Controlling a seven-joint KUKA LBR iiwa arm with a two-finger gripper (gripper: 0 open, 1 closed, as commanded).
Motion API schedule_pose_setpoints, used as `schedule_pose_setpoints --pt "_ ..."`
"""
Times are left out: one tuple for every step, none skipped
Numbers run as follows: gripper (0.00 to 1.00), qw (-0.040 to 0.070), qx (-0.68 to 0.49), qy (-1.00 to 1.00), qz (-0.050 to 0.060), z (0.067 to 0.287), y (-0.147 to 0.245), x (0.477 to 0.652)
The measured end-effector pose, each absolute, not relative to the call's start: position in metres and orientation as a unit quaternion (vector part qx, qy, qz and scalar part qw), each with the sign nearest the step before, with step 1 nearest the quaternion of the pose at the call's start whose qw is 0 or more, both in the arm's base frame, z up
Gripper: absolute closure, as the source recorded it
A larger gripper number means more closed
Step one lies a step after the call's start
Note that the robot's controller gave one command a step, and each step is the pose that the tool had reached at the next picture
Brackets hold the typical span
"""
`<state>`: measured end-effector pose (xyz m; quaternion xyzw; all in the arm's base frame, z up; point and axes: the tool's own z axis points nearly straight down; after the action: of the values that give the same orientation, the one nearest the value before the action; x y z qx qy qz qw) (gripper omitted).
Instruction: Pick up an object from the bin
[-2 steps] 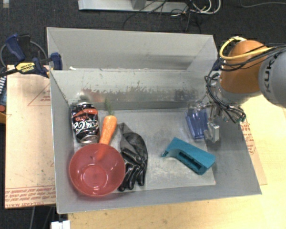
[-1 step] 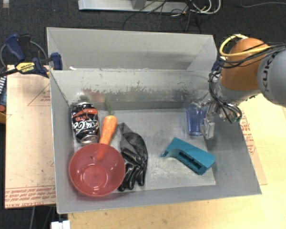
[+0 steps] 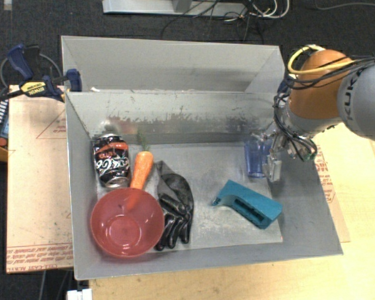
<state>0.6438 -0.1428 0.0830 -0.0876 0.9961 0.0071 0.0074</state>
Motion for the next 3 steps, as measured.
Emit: schedule_pose_setpoints --pt "1.0 0.007 -0.087 0.996 0.007 0.088 -0.143 0.643" --pt "1.0 0.009 -0.087 0.996 0.006 0.109 -0.144 0.645" --pt "1.0 0.011 -0.087 0.996 0.005 0.123 -0.144 0.645"
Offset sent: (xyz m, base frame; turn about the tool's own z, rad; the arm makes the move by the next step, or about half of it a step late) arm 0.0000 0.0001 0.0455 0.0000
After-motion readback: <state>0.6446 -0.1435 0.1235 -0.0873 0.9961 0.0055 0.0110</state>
